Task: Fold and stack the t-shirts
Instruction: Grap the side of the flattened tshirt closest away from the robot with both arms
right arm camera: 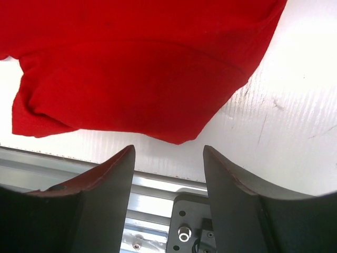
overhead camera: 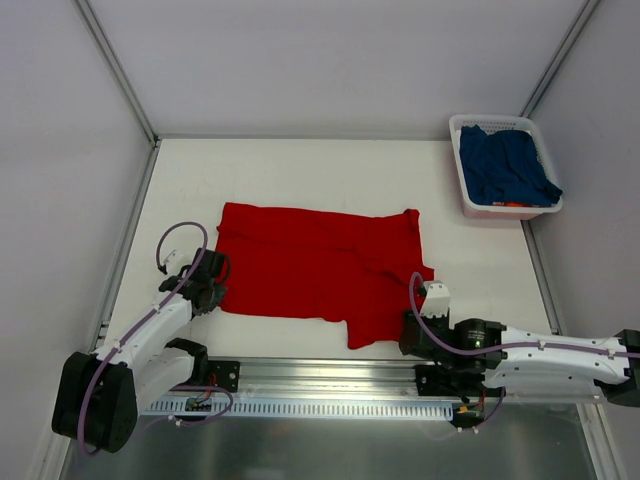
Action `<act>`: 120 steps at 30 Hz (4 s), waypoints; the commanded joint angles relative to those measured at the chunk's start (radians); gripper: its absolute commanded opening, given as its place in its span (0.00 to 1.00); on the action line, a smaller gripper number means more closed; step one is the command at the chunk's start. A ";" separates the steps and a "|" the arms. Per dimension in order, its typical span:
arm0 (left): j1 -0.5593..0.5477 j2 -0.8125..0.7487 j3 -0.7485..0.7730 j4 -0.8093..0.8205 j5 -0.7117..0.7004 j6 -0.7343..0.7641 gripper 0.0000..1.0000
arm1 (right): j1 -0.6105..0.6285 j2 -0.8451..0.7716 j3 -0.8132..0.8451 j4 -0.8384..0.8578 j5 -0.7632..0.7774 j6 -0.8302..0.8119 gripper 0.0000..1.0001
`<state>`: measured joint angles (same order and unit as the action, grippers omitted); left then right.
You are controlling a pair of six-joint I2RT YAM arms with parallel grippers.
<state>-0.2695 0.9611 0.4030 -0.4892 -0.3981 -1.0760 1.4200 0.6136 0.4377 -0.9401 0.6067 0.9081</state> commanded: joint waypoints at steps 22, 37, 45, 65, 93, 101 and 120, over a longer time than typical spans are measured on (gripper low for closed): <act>-0.008 -0.050 -0.036 0.008 0.030 0.025 0.00 | 0.005 0.133 -0.007 0.084 0.042 0.006 0.58; -0.008 -0.058 -0.041 0.012 0.036 0.034 0.00 | 0.005 0.245 -0.020 0.231 -0.013 0.011 0.42; -0.007 -0.067 -0.044 0.011 0.036 0.033 0.00 | 0.005 0.233 -0.028 0.241 -0.010 0.018 0.09; -0.008 -0.059 -0.044 0.023 0.039 0.037 0.00 | 0.005 0.189 -0.008 0.141 0.001 0.090 0.52; -0.007 -0.078 -0.049 0.024 0.048 0.045 0.00 | 0.033 0.212 -0.100 0.256 -0.061 0.163 0.01; -0.007 -0.136 -0.024 0.023 0.070 0.073 0.00 | 0.034 0.189 0.013 0.140 0.013 0.106 0.00; -0.007 -0.116 0.232 0.003 0.039 0.163 0.00 | -0.104 0.132 0.314 -0.023 0.231 -0.167 0.01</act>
<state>-0.2695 0.8234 0.5812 -0.4767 -0.3313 -0.9451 1.3628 0.7685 0.6910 -0.9253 0.7746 0.8444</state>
